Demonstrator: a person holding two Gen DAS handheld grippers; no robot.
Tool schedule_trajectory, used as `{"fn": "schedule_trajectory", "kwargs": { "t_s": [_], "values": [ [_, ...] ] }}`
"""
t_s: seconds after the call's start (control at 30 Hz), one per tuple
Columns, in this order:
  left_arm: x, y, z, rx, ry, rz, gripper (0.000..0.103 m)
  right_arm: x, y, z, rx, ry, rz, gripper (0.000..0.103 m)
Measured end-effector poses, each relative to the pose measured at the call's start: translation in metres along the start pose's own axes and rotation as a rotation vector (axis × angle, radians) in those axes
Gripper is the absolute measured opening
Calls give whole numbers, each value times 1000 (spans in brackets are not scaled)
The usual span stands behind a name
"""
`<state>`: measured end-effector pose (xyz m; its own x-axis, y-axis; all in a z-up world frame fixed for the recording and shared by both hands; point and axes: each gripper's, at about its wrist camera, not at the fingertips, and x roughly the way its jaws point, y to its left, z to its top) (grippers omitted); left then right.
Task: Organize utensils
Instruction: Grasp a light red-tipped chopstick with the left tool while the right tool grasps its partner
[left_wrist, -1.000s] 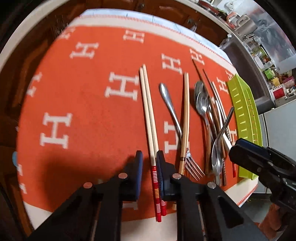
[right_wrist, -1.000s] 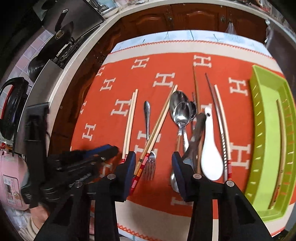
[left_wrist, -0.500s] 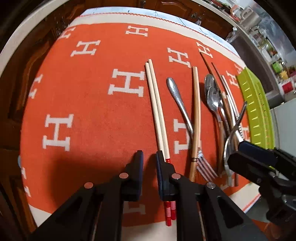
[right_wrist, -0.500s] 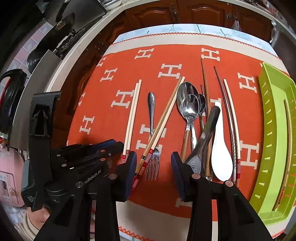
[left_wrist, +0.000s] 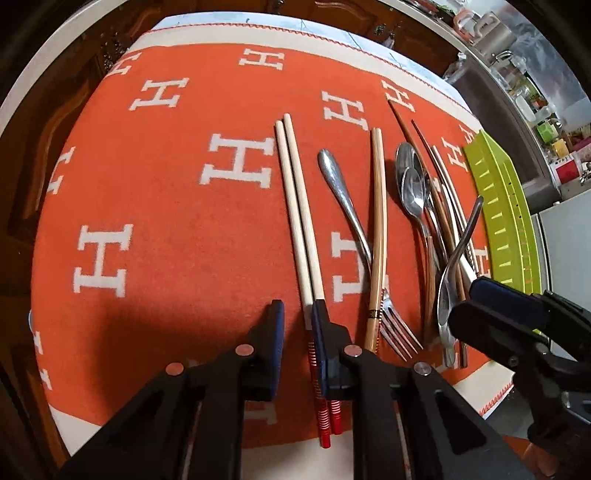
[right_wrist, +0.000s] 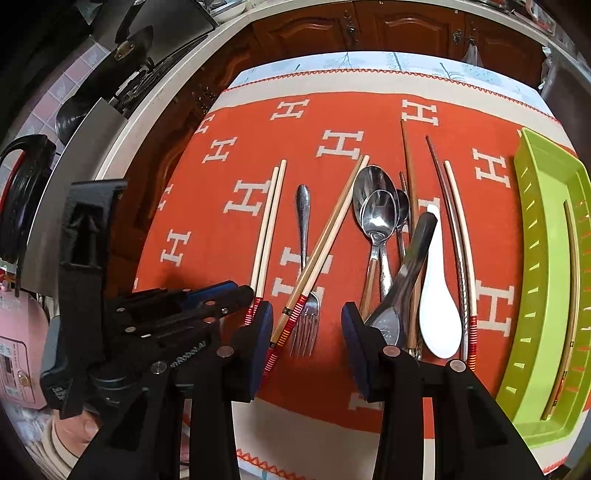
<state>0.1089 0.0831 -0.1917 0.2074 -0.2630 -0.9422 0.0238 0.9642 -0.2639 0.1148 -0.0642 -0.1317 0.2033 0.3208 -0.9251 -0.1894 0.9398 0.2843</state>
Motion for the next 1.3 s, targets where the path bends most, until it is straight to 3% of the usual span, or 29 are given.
{"fn": "schedule_trajectory", "kwargs": {
  "t_s": [0.27,0.57,0.87,0.97,1.07,1.3],
  "values": [
    [5,-10,8,29,-30,46,13,-3,-5,0,8,-10,-11,40],
    [0,15,6,-24,-26,35,14,-1,-1,-1,-10,-6,-17,40],
    [6,-13,5,82,-76,148,15,4,6,1,-22,-5,-24,40],
    [6,-14,5,88,-93,165,4,6,7,1,-24,-2,-29,40],
    [1,0,5,35,-101,105,3,7,9,3,-31,-1,-30,40],
    [-40,31,8,-56,-197,86,3,19,26,17,-65,2,-25,37]
  ]
}}
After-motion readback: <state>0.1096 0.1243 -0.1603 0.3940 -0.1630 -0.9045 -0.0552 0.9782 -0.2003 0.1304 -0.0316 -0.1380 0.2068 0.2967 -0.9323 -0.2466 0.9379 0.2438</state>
